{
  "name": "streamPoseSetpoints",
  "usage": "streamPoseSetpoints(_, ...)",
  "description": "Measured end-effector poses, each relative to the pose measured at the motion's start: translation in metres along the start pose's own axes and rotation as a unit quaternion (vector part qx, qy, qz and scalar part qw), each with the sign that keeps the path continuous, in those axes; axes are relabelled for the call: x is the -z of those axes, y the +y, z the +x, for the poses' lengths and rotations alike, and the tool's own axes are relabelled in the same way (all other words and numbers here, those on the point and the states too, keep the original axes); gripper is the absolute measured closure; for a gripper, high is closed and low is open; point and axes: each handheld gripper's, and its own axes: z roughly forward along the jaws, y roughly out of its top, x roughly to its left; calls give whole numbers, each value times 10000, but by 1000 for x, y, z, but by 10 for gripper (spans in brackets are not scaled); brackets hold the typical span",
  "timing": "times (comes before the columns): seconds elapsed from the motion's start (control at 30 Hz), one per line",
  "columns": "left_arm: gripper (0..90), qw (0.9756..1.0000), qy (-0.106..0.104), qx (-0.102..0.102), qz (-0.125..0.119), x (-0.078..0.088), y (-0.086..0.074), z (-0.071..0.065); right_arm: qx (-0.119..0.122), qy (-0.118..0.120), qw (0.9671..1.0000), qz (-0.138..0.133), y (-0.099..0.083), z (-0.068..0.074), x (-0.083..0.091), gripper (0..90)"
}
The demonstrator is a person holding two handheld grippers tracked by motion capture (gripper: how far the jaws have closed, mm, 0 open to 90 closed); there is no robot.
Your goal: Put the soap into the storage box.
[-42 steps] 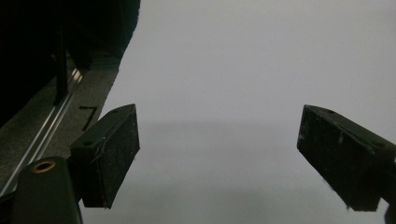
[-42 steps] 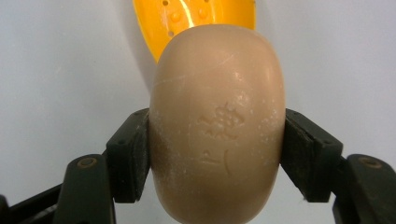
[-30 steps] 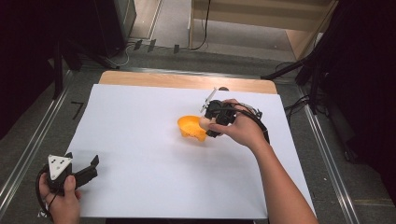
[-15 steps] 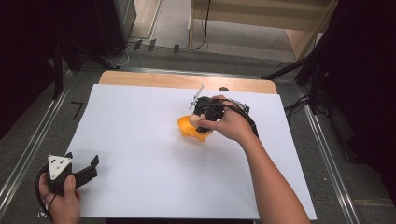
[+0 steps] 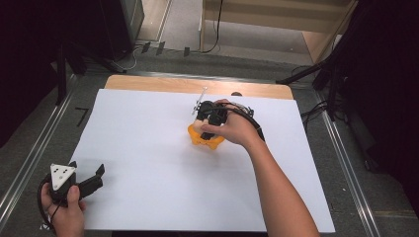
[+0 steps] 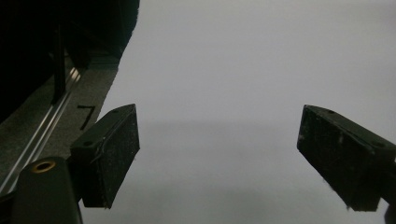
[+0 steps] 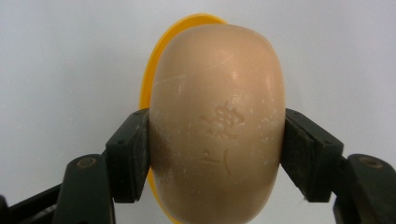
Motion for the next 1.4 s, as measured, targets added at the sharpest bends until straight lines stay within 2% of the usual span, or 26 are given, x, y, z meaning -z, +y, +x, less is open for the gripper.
streamPoseSetpoints(0.2,138,10000,-3,5,4,0,0,0,-27,22,9999,117,0,-1,-4,324)
streamPoseSetpoints(0.37,138,10000,-4,4,11,0,0,0,-151,109,9998,-109,-2,-4,1,327)
streamPoseSetpoints(0.4,137,10000,-3,5,4,0,0,0,-231,78,9996,-120,-4,-4,5,318)
streamPoseSetpoints(0.57,137,10000,-3,2,3,0,0,0,-314,-29,9993,-220,-14,-4,9,290)
streamPoseSetpoints(0.73,138,10000,4,-4,2,0,0,0,-588,-154,9973,-417,-30,-2,12,235)
streamPoseSetpoints(0.8,138,10000,7,-9,7,0,0,0,-709,-190,9955,-602,-38,-1,14,211)
streamPoseSetpoints(0.9,138,10000,18,-32,24,0,0,0,-844,-218,9936,-721,-46,-1,16,174)
streamPoseSetpoints(0.93,138,10000,26,-37,31,0,0,-1,-965,-284,9909,-890,-53,1,18,146)
streamPoseSetpoints(0.97,138,10000,27,-35,29,0,0,-1,-942,-307,9907,-932,-57,1,19,134)
streamPoseSetpoints(1.13,138,10000,21,-37,26,0,0,-1,-1143,-557,9858,-1095,-75,6,25,129)
streamPoseSetpoints(1.2,138,10000,22,-41,20,0,0,-1,-1310,-634,9809,-1293,-83,8,28,129)
streamPoseSetpoints(1.33,138,10000,23,-48,28,0,0,-1,-1469,-686,9774,-1360,-94,9,32,87)
streamPoseSetpoints(1.37,138,10000,27,-37,20,0,0,-1,-1587,-694,9740,-1462,-102,9,33,64)
streamPoseSetpoints(1.4,138,10000,27,-37,20,0,0,-1,-1634,-693,9729,-1481,-106,10,33,34)
